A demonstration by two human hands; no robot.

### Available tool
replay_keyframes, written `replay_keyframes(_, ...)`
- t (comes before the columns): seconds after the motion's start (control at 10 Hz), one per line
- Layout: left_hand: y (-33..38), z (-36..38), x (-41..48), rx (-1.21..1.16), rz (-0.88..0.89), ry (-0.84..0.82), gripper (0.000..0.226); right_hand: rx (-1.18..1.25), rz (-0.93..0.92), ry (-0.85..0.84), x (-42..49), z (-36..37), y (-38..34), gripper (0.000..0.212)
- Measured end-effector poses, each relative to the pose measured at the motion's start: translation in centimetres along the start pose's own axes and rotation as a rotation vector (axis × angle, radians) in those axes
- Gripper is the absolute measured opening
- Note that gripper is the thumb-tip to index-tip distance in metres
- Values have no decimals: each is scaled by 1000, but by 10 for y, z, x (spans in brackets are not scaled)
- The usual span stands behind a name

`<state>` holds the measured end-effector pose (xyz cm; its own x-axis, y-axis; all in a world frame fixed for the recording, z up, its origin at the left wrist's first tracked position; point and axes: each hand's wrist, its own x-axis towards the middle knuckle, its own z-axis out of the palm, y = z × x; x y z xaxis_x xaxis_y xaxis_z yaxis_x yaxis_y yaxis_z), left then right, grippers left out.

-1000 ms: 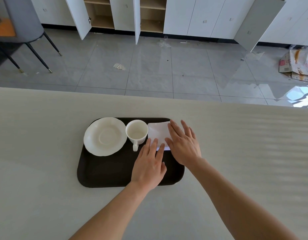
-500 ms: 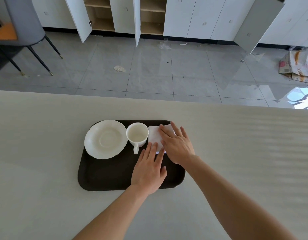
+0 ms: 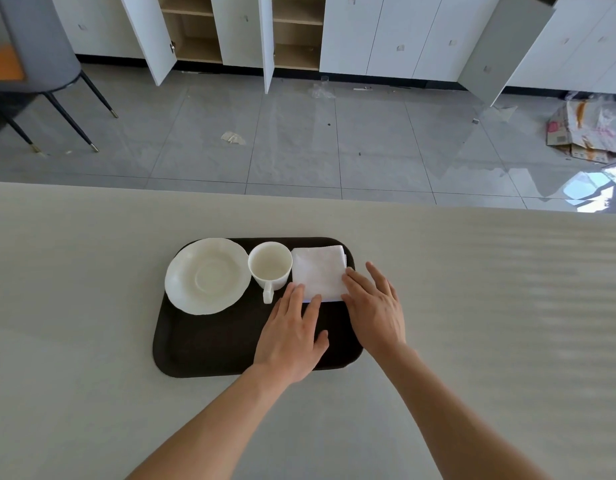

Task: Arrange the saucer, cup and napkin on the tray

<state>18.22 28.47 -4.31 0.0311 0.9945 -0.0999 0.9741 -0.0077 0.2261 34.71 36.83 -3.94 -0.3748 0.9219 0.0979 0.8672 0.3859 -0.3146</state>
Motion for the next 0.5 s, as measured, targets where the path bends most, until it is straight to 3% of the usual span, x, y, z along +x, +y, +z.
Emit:
replay_keyframes(0.2,-1,3,0,49,18,-28,69,-27,-3,2,4,1,-1,25)
replay_keyframes(0.5,-1,-7,-10,50,14,-55,69,84,18,9,-5,-2,-5,36)
